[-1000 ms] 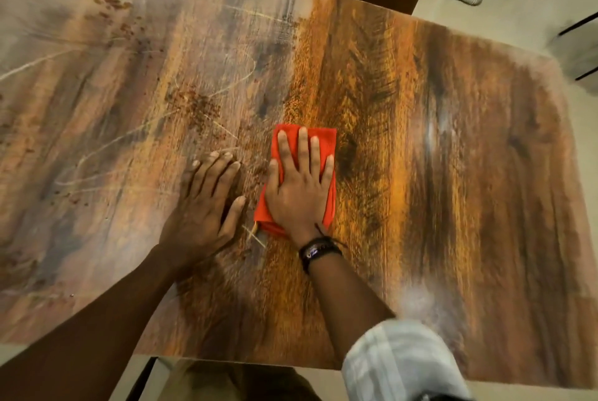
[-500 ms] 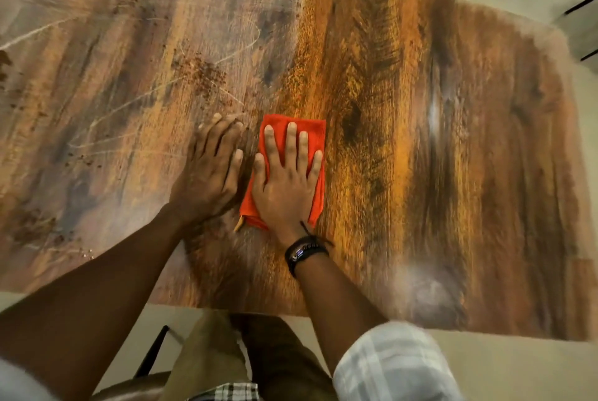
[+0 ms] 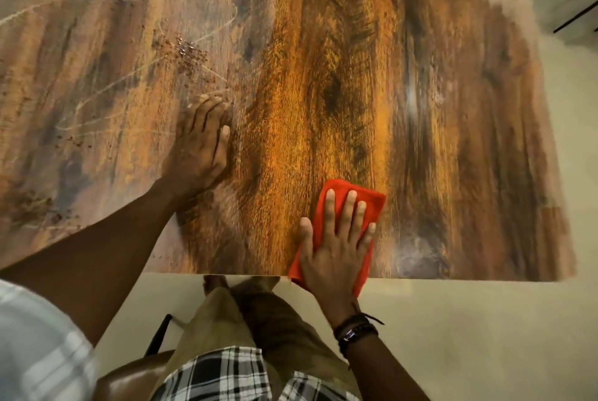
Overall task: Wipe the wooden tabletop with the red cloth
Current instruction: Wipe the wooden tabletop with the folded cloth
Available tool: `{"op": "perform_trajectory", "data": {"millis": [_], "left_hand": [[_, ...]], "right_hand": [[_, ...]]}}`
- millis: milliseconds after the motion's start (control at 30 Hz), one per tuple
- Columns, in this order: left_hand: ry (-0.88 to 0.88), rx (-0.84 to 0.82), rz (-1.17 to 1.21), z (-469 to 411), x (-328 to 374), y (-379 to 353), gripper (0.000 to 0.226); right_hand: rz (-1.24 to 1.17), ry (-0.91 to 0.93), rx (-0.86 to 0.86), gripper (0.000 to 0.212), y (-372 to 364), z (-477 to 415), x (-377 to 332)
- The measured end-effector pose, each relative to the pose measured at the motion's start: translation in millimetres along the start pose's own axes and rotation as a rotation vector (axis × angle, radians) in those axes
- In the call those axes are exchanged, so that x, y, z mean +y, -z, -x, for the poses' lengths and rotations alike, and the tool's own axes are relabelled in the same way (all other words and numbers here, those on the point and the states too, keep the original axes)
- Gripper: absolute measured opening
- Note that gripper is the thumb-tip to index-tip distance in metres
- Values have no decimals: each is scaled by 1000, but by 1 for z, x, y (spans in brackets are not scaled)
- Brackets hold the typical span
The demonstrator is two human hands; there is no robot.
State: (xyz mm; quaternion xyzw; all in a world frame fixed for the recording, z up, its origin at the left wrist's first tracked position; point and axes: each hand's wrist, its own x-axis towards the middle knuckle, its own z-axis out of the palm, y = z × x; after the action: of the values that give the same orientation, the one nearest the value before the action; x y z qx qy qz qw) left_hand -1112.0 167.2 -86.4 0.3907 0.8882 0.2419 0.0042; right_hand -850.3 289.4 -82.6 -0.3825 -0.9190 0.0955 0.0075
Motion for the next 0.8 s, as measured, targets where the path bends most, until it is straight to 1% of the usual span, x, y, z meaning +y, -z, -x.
{"op": "perform_trajectory", "data": {"millis": [67, 233, 433, 533, 667, 733, 800], "left_hand": [[-1, 13, -6, 0, -1, -1, 47], [58, 69, -48, 1, -4, -4, 44], [159, 82, 72, -1, -1, -1, 46], [172, 84, 118, 0, -3, -3, 48], [197, 129, 238, 0, -4, -4, 50], [216, 153, 290, -1, -6, -3, 51], [237, 152, 322, -1, -6, -2, 52]], "right_hand": [[7, 31, -13, 72, -5, 10, -22], [17, 194, -82, 72, -22, 35, -89], [-18, 218, -60, 63, -25, 8, -108], [-48, 197, -55, 62, -25, -32, -124], [-66, 133, 10, 61, -27, -123, -152], [-47, 138, -3, 61, -27, -160, -163], [-25, 153, -26, 60, -29, -179, -168]]}}
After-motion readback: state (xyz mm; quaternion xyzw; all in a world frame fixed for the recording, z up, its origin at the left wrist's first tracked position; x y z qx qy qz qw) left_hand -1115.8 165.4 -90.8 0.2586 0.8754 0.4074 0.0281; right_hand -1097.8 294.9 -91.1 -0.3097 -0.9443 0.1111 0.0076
